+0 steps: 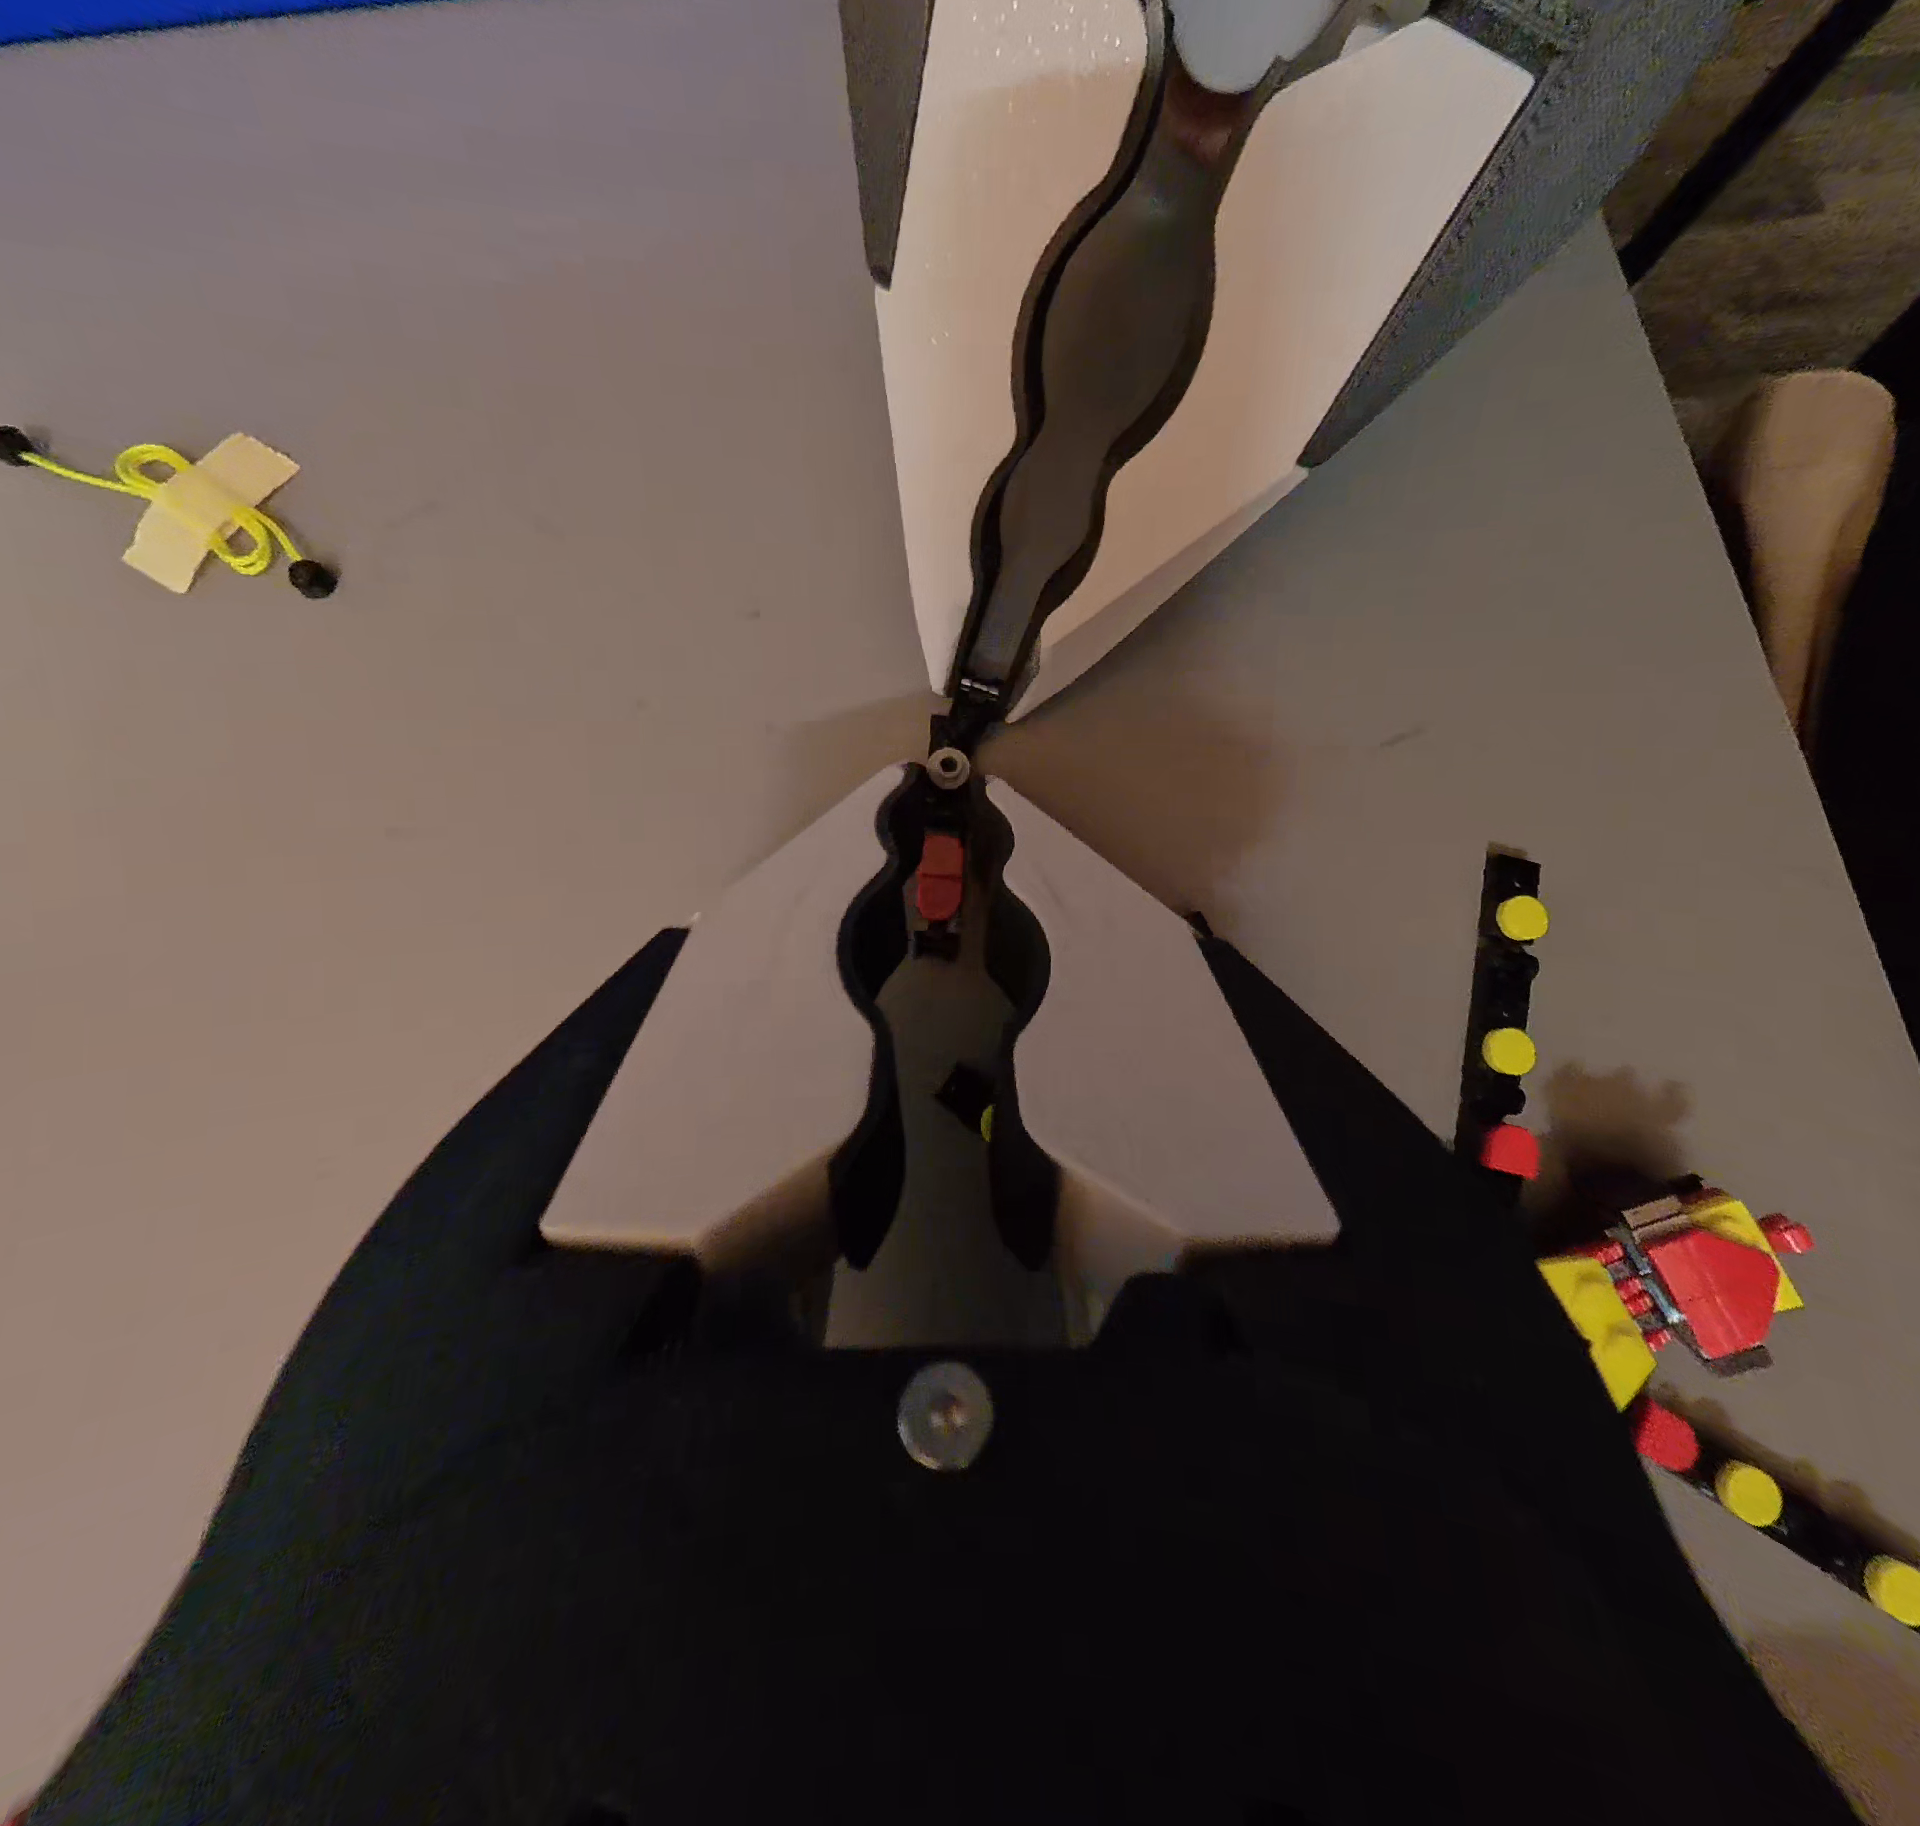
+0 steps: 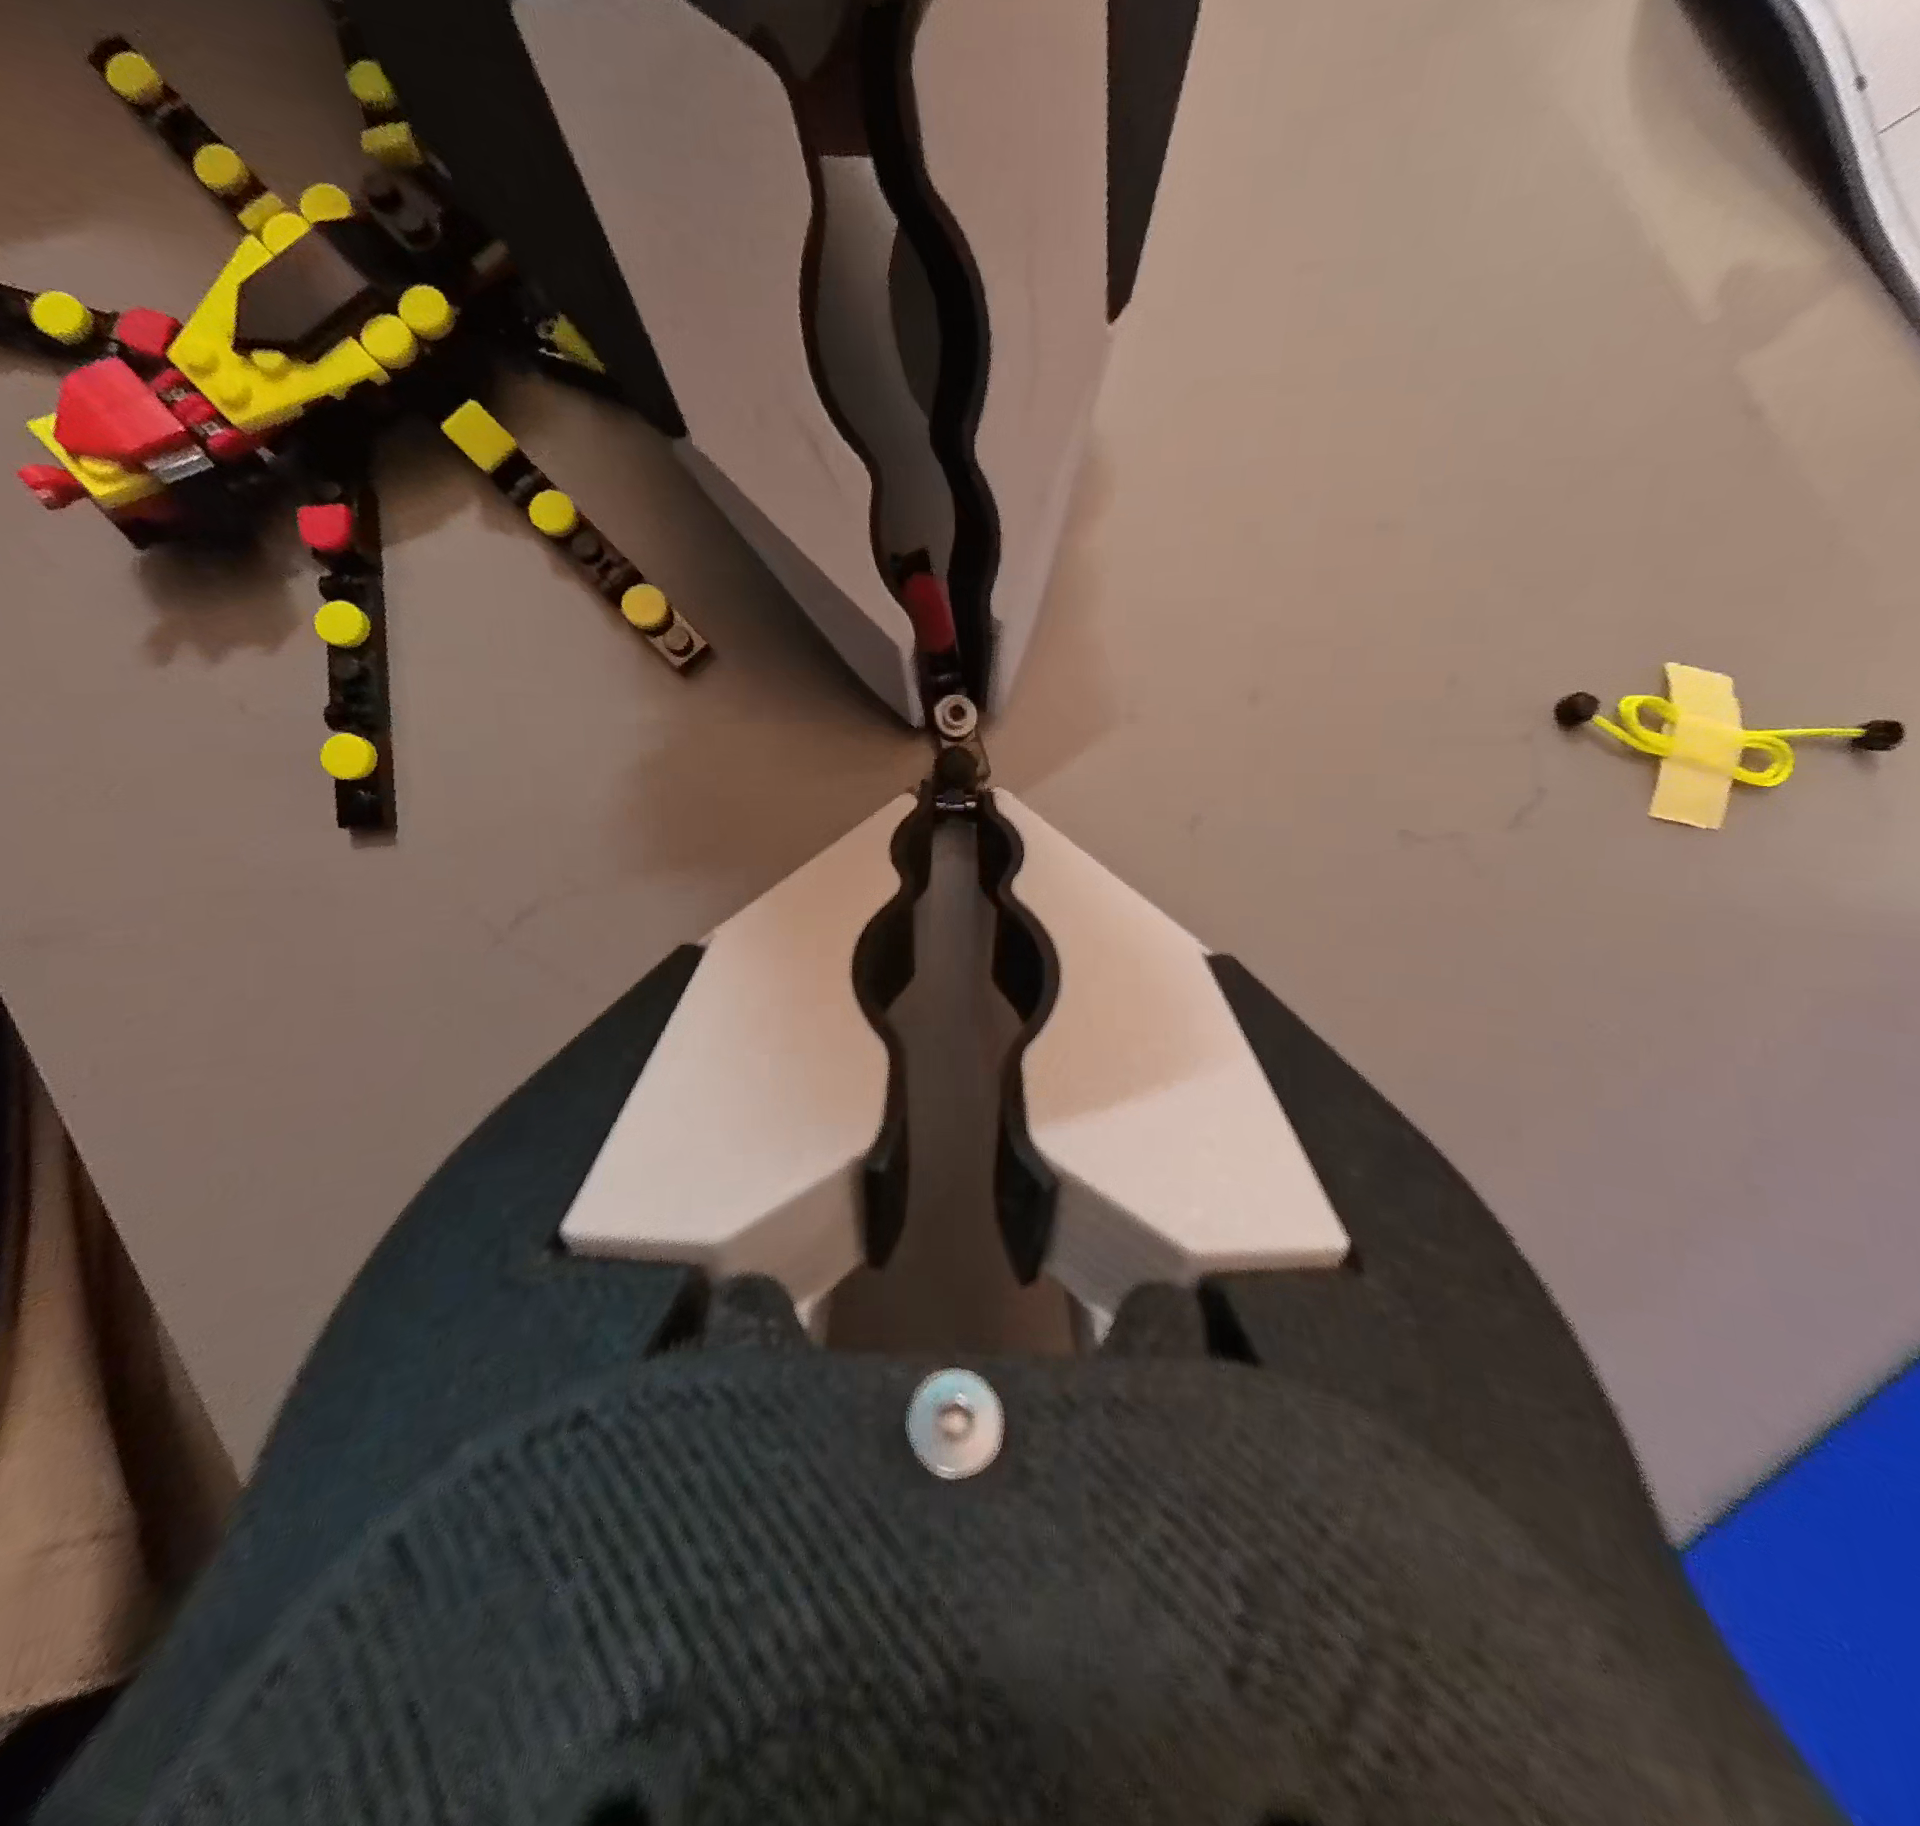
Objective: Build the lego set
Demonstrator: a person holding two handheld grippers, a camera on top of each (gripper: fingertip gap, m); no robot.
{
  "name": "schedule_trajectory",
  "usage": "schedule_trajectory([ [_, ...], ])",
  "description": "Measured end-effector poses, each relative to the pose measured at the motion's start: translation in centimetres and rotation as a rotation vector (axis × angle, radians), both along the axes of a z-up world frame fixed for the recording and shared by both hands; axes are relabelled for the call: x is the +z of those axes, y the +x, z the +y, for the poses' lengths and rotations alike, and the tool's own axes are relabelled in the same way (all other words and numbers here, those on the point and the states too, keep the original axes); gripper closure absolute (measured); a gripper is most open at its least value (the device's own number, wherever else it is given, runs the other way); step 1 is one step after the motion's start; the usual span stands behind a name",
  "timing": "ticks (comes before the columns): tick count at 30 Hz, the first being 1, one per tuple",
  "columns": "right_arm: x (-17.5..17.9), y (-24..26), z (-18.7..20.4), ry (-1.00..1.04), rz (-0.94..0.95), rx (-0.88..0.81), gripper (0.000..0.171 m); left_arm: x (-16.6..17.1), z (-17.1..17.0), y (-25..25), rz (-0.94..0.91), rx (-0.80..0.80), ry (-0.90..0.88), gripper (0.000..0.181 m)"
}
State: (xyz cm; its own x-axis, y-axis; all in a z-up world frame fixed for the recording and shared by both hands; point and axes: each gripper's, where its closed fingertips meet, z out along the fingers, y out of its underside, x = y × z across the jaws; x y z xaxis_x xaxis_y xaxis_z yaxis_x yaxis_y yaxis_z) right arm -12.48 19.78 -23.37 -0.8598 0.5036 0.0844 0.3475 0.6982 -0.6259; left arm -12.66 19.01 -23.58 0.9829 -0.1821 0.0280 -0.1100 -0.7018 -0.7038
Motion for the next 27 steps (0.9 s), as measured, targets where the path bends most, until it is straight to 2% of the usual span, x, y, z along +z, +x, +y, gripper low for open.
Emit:
schedule_trajectory([
  [13,0.04,-0.21,-0.01,-0.002,0.045,0.062,0.165,0.02,0.02,0.14,0.01,-0.059,0.004,0.174],
  [20,0.12,-0.28,0.34,-0.01,0.05,0.048,0.154,0.02,0.01,0.15,0.004,-0.054,0.004,0.174],
  [27,0.63,-0.08,0.31,-0.031,0.063,0.067,0.154,0.03,0.0,0.15,0.004,-0.053,0.005,0.174],
])
